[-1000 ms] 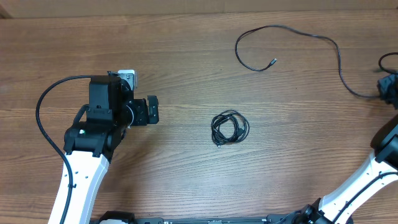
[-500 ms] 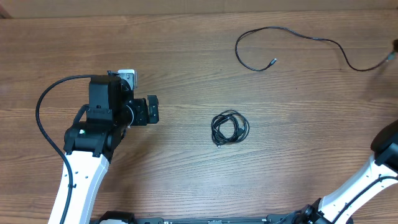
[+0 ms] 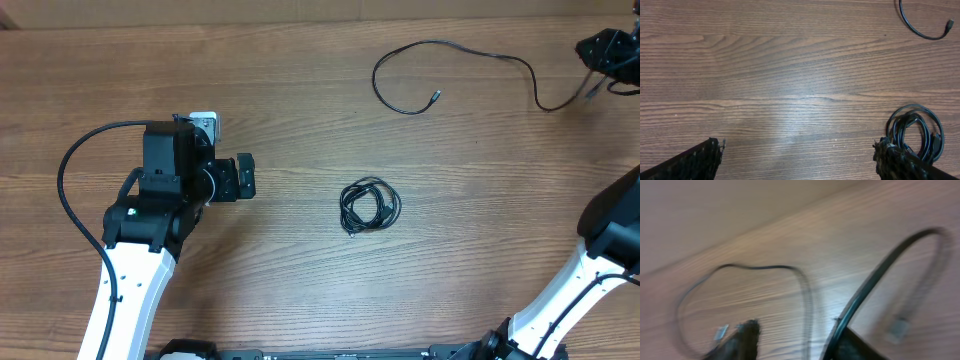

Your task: Untangle cables

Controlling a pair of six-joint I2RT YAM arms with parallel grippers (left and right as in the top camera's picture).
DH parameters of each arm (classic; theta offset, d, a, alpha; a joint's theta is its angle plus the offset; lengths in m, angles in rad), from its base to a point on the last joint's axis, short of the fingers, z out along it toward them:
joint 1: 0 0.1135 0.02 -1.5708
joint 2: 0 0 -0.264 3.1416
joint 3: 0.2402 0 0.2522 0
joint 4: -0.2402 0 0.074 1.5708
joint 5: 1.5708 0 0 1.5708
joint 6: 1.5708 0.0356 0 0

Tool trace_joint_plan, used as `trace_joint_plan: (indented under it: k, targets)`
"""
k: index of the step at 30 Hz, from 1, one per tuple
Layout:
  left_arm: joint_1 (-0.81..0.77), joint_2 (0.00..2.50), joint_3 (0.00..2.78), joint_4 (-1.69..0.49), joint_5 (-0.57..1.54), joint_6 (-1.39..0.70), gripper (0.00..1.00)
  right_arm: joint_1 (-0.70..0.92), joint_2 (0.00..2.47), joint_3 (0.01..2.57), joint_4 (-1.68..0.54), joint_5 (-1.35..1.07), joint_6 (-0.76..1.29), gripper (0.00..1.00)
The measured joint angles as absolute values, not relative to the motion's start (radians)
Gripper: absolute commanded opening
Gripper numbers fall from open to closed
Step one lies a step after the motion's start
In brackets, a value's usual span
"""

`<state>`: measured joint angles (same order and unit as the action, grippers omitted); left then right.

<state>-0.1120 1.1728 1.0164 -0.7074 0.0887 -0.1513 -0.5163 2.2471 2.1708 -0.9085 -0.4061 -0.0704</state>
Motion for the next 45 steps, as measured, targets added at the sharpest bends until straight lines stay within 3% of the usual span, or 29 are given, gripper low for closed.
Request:
trace_joint_plan:
  k: [3,19,29,33,39,45]
  targets:
    - [-0.112,1.173,1.016,-0.707,0.089,-0.151,1.00,-0.521,2.254,2.170,-0.930,-0.210,0.044,0.95]
    - [-0.112,1.173,1.016,-0.706,0.089,-0.151,1.00,-0.525,2.255,2.169,-1.063,0.215,0.272,1.00]
    - [-0.112,1.173,1.016,-0.707,0.088,-0.151,0.99,-0.587,2.312,2.152,-1.154,0.278,0.358,1.00]
    - [-0.112,1.173,1.016,-0.707,0.089,-0.151,0.99,-0.609,2.329,2.096,-1.131,0.252,0.375,0.84]
    - [-0.112,1.173,1.016,-0.708,0.089,-0.151,1.00,-0.617,2.331,1.985,-1.024,0.165,0.389,0.84]
    - [-0.112,1.173,1.016,-0.710,0.089,-0.151,1.00,-0.615,2.331,1.900,-0.918,0.084,0.392,0.25]
